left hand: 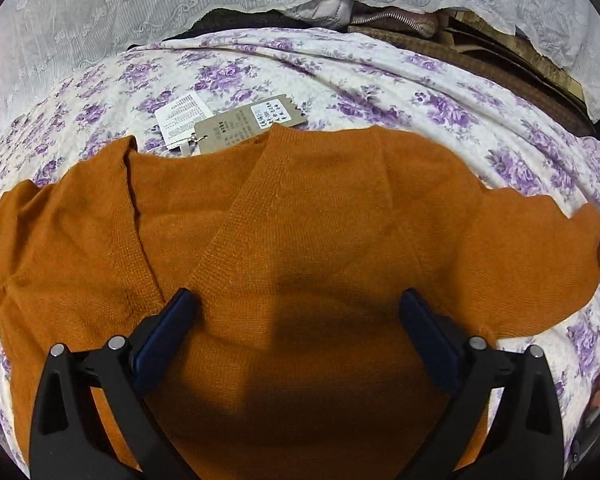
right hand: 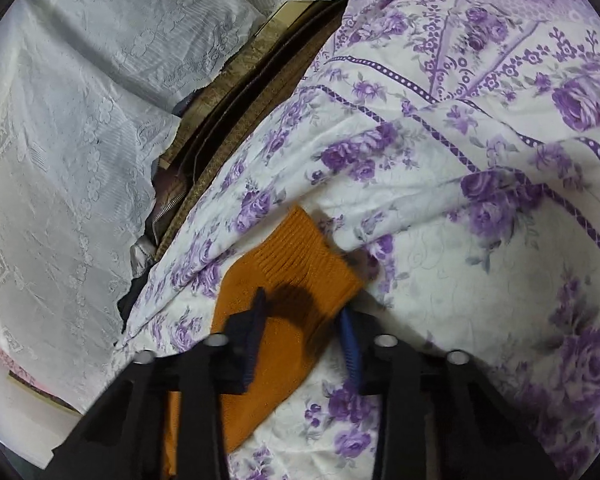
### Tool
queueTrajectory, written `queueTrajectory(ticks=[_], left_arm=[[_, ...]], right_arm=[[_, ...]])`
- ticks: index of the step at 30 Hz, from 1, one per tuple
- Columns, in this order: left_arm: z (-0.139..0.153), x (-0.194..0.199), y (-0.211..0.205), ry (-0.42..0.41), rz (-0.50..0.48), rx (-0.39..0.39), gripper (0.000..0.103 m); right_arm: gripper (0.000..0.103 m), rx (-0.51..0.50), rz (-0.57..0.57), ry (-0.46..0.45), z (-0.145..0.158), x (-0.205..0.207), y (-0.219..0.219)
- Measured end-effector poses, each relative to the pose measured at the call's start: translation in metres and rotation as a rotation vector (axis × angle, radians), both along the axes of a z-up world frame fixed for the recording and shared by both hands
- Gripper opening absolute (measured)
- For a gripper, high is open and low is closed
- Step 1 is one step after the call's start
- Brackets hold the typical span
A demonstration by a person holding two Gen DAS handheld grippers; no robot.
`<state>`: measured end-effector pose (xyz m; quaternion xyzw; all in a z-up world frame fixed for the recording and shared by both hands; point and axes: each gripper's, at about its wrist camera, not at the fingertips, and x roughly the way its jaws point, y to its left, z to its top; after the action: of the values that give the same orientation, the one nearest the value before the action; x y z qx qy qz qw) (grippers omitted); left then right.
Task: Fold small clothes
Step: 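Reach the right tool to a sleeve cuff and close on it, then carry the held sleeve across the cardigan body with the right tool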
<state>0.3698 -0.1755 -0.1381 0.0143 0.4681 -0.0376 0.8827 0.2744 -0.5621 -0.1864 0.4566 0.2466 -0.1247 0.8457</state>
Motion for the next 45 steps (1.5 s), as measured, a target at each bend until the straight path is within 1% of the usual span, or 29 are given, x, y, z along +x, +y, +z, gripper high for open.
queueTrajectory(ticks=[1,2,4,6,7,9,10,11,13,15,16,18,19,20,22,24,27,29,31,33,35,37,39,41,42,44,45], left_arm=[[0.001,-0.002,0.001,-0.002,-0.001,-0.007,0.099],[0.002,-0.002,0.003,-0.004,-0.002,-0.02,0.099],[0.006,-0.003,0.007,-0.021,0.002,-0.05,0.099],[0.012,-0.006,0.013,-0.056,0.018,-0.086,0.099],[0.013,-0.005,0.014,-0.062,0.023,-0.101,0.099],[0.007,0.001,0.012,-0.024,0.021,-0.095,0.099],[-0.001,0.006,0.007,0.011,0.015,-0.06,0.099],[-0.003,0.007,0.002,0.017,0.007,-0.025,0.099],[-0.002,0.005,-0.005,0.0,0.001,0.013,0.099],[-0.003,0.005,-0.003,-0.001,0.001,0.008,0.099],[-0.002,0.005,-0.002,-0.001,0.001,-0.007,0.099],[-0.001,0.004,0.001,-0.006,-0.001,-0.027,0.099],[0.0,0.003,0.003,-0.009,-0.004,-0.039,0.099],[0.001,0.002,0.005,-0.012,-0.006,-0.046,0.099],[0.003,-0.002,0.009,-0.019,-0.008,-0.064,0.099],[0.009,-0.005,0.017,-0.026,-0.004,-0.088,0.099],[0.019,-0.012,0.031,-0.03,-0.014,-0.106,0.099],[0.031,-0.02,0.044,-0.046,-0.017,-0.108,0.099],[0.044,-0.028,0.061,-0.085,0.015,-0.078,0.099],[0.056,-0.035,0.077,-0.127,0.023,-0.048,0.099],[0.066,-0.042,0.098,-0.164,0.034,0.01,0.099],[0.07,-0.046,0.117,-0.187,0.051,0.081,0.099],[0.065,-0.049,0.142,-0.205,0.084,0.17,0.099],[0.055,-0.053,0.171,-0.215,0.133,0.245,0.099],[0.05,-0.055,0.186,-0.218,0.163,0.27,0.099],[0.042,-0.06,0.22,-0.211,0.232,0.271,0.099],[0.038,-0.063,0.236,-0.198,0.262,0.248,0.099]], right_arm=[[0.006,0.012,0.005,-0.028,0.0,-0.003,-0.001],[0.007,0.012,-0.008,-0.056,0.004,-0.01,-0.002],[0.007,-0.001,-0.02,-0.085,0.013,-0.024,-0.001],[0.006,-0.023,-0.026,-0.088,0.018,-0.035,0.003],[0.006,-0.034,-0.032,-0.073,0.018,-0.037,0.004],[0.006,-0.019,-0.045,-0.004,0.007,-0.034,0.003],[0.006,0.012,-0.048,0.039,-0.002,-0.031,0.0],[0.006,0.031,-0.046,0.051,-0.007,-0.031,-0.002],[0.008,0.03,-0.026,0.051,-0.005,-0.03,-0.003],[0.023,0.024,-0.013,0.039,-0.004,-0.029,0.001],[0.025,0.007,-0.004,0.032,-0.001,-0.028,0.003],[0.023,-0.035,-0.004,0.046,0.003,-0.023,0.01],[0.02,-0.047,-0.006,0.048,0.004,-0.023,0.011],[0.007,-0.047,-0.01,0.045,0.004,-0.022,0.013],[0.007,-0.033,-0.013,0.037,0.002,-0.023,0.012],[0.007,-0.044,-0.014,0.032,0.004,-0.023,0.012],[0.007,-0.107,-0.005,0.011,0.017,-0.025,0.019],[0.007,-0.152,0.013,-0.009,0.029,-0.027,0.028],[0.007,-0.187,0.031,-0.029,0.041,-0.028,0.038],[0.007,-0.21,0.054,-0.051,0.054,-0.03,0.05],[0.007,-0.219,0.073,-0.068,0.063,-0.032,0.06],[0.007,-0.221,0.086,-0.08,0.07,-0.033,0.067],[0.007,-0.225,0.098,-0.089,0.076,-0.032,0.076],[0.007,-0.227,0.107,-0.091,0.081,-0.03,0.084],[0.007,-0.227,0.111,-0.092,0.083,-0.029,0.088],[0.007,-0.229,0.123,-0.097,0.087,-0.027,0.097],[0.007,-0.232,0.127,-0.098,0.09,-0.024,0.101]])
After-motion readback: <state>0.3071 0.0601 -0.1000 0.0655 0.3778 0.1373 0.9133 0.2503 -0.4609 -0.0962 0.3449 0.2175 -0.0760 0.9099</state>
